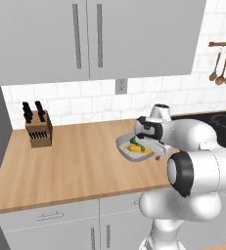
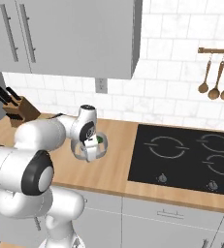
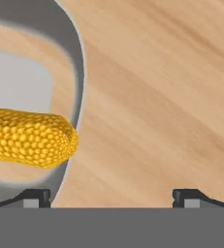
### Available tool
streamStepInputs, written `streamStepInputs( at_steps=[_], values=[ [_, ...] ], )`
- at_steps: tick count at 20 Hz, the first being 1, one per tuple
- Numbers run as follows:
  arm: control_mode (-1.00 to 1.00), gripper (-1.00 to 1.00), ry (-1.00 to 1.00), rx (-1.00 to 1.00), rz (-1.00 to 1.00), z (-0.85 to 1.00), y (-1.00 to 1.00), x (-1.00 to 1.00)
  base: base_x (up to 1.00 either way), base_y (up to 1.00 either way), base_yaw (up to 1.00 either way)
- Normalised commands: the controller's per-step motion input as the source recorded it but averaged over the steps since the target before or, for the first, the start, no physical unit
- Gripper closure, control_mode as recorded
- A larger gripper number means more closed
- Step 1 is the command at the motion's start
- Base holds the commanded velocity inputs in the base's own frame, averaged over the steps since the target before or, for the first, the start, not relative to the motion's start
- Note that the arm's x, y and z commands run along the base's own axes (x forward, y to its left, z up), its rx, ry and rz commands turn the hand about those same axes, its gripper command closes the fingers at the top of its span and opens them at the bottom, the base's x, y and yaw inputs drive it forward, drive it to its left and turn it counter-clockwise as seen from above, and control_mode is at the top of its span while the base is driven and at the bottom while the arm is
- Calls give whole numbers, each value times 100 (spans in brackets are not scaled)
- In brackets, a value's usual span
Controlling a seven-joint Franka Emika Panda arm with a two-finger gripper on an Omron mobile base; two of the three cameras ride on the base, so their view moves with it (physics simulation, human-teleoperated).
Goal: Take the meat container that has the shrimp and place it on the second highest rack of the freezer. Then take the vegetable container that has the corn and broccoli and place it on the highest rack of the freezer.
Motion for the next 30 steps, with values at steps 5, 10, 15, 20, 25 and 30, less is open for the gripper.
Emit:
streamStepInputs(
  at_steps=[5, 10, 15, 20, 25, 30],
  values=[
    [-100, -100, -4, -4, 0, -44, 21, 15, 0, 0, 0],
    [-100, -100, -3, -3, 0, -31, 1, 37, 0, 0, 0],
    [-100, 100, -6, -3, 0, -22, 0, 0, 0, 0, 0],
    [-100, 100, -9, -1, -3, 0, 0, -1, 0, 0, 0],
    [-100, 100, -5, 0, -3, 9, 0, -13, 0, 0, 0],
    [-100, 100, -3, 0, -1, 52, 0, -44, 0, 0, 0]
  ],
)
